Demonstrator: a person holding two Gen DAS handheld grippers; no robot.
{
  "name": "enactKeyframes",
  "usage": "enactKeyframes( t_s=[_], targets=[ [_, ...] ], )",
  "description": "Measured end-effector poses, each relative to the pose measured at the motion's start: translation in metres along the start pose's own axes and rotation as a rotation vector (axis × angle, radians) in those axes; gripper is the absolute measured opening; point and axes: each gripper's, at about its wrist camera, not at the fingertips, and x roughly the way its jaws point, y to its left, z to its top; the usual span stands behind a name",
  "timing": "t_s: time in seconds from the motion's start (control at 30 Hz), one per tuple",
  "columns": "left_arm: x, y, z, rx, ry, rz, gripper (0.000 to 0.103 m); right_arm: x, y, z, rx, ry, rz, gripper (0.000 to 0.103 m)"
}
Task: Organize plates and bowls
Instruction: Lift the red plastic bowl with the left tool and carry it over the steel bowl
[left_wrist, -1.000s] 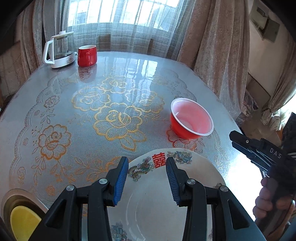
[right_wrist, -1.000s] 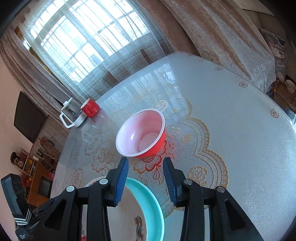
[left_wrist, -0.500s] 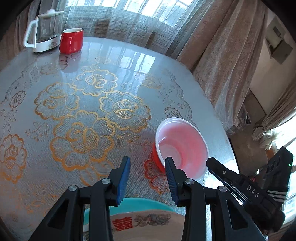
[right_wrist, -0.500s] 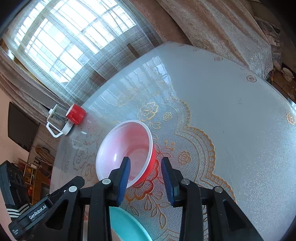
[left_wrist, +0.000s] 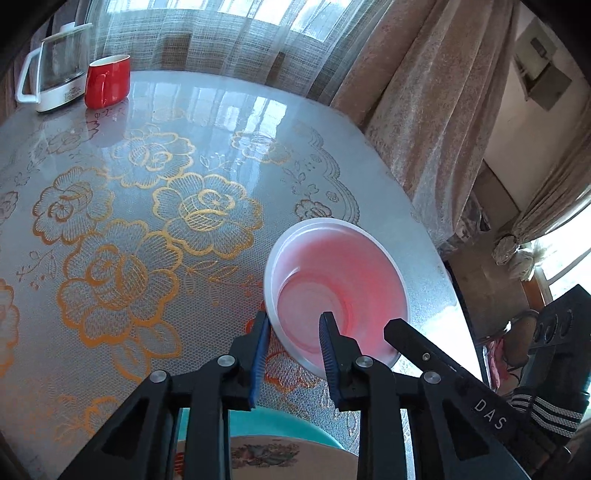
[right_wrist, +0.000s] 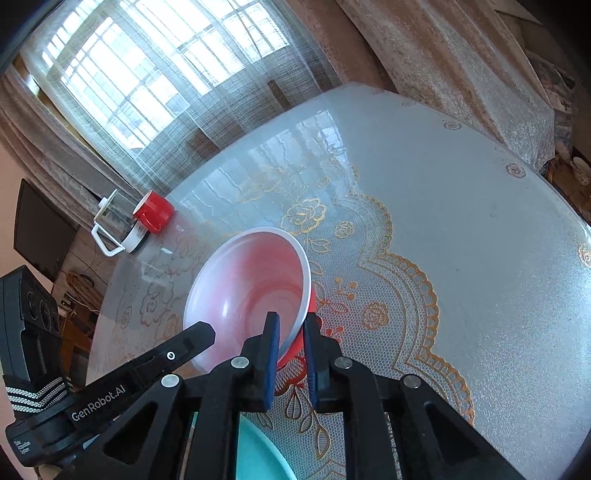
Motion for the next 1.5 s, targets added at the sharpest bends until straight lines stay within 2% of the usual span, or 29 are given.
enactKeyframes(
  t_s=[0.27, 0.67, 1.0, 1.23, 1.5],
  targets=[
    [-0.055, -0.002, -0.014, 0.026, -0.081, -0.009, 0.027, -0.039, 0.025, -0.01, -0.039, -0.052, 0.074, 0.013],
    [-0.147, 0.023, -0.071, 0.065, -0.197, 0.036, 0.027, -0.085, 0.079, -0.06, -0.132, -0.075, 0.189, 0.013],
    [-0.195, 0.068, -0.126, 0.03, -0.228, 0.074, 0.027, -0.083, 0.124, -0.112, -0.197, -0.017, 0.263, 0.013],
    [-0.221, 0.103, -0.149, -0.031, -0.249, 0.08, 0.027, -0.077, 0.156, -0.135, -0.249, 0.024, 0.309, 0.013],
    [-0.253, 0.136, -0.177, -0.072, -0.277, 0.124, 0.027, -0.069, 0.194, -0.163, -0.316, 0.087, 0.364, 0.013]
  ],
)
